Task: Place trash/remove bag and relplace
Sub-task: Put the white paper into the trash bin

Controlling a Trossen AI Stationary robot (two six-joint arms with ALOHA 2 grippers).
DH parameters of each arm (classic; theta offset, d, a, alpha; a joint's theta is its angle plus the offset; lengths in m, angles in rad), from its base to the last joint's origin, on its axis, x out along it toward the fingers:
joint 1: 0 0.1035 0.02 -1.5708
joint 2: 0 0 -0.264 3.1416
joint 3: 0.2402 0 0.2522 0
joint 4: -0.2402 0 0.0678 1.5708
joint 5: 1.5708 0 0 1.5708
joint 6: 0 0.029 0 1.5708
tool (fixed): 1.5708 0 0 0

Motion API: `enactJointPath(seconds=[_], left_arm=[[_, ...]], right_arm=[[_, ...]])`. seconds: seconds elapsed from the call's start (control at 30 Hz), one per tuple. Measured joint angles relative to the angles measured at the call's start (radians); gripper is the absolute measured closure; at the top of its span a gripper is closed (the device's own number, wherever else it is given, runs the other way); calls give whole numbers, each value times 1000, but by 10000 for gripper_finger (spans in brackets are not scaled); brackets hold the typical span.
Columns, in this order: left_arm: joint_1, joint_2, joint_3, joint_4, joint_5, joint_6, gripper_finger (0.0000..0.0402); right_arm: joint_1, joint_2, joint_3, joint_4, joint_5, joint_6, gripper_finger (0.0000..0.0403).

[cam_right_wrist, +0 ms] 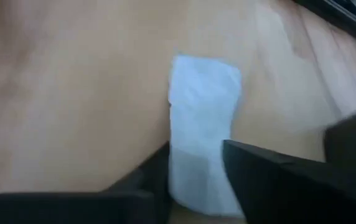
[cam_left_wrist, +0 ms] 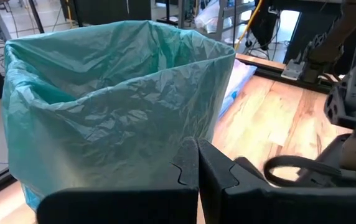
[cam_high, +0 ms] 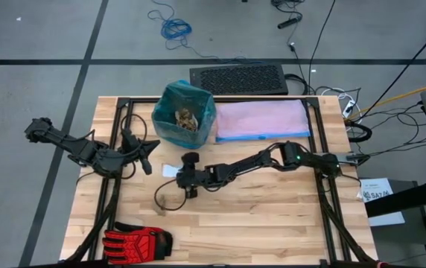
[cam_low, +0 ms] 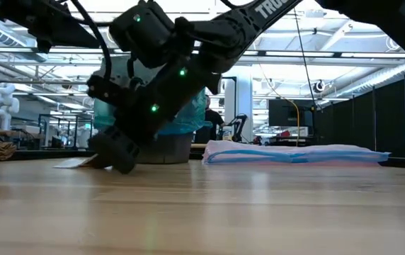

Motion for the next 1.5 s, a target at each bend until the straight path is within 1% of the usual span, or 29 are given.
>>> enactJointPath(seconds=[0.07, 0.1, 0.23, 0.33, 0.43, 0.67, 0.77, 0.93, 1.17, 1.27, 1.33, 1.4, 1.5], left_arm=[[0, 0, 0, 0, 0, 0, 402], [0, 0, 0, 0, 0, 0, 402], [0, 0, 0, 0, 16, 0, 402], [0, 0, 0, 1, 25, 0, 402], [0, 0, 0, 2, 26, 1, 402], [0, -3, 0, 6, 27, 8, 402], [0, -7, 0, 6, 38, 12, 402], [0, -11, 26, 7, 101, 62, 402], [0, -11, 54, 6, 177, 117, 402], [0, -11, 54, 5, 225, 149, 402], [0, -11, 54, 4, 236, 184, 402], [0, -11, 54, 4, 237, 220, 402], [0, -11, 54, 3, 256, 270, 399]], right_arm=[[-2, 1, 0, -3, 2, -6, 370], [-2, -3, 0, -6, 1, -20, 385], [14, -11, 19, -61, -27, -14, 400], [45, -46, 41, -106, -71, -17, 402], [76, -104, 64, -138, -78, -36, 402], [94, -279, 77, -161, -73, -62, 403], [80, -352, 77, -159, -41, -88, 403], [6, -411, 77, -145, 45, -166, 403], [-140, -411, 77, -121, 44, -177, 403], [-198, -409, 77, -141, 32, -155, 403], [-230, -409, 77, -180, 29, -133, 401], [-252, -409, 77, -241, 31, -153, 391], [-270, -409, 77, -290, 7, -153, 362]])
